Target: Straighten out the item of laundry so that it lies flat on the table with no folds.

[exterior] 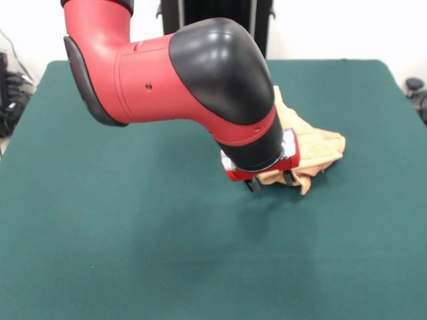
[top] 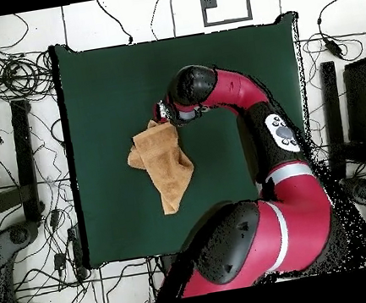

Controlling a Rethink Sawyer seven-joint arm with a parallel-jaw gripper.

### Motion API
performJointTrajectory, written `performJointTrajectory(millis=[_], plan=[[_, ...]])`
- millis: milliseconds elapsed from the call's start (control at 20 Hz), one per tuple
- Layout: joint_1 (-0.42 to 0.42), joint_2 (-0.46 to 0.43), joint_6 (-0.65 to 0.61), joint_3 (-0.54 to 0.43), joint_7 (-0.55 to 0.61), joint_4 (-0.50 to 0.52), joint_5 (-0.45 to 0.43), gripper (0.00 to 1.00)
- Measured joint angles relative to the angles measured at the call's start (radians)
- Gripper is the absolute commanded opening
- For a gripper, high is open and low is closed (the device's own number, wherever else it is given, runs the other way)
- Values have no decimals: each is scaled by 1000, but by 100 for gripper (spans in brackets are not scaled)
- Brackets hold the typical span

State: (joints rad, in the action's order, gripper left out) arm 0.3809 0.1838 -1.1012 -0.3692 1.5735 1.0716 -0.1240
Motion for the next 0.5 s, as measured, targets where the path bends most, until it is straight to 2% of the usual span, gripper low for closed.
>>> performJointTrajectory(millis=[500], plan=[[-9, 25, -147, 0, 0, -60, -64, 100]])
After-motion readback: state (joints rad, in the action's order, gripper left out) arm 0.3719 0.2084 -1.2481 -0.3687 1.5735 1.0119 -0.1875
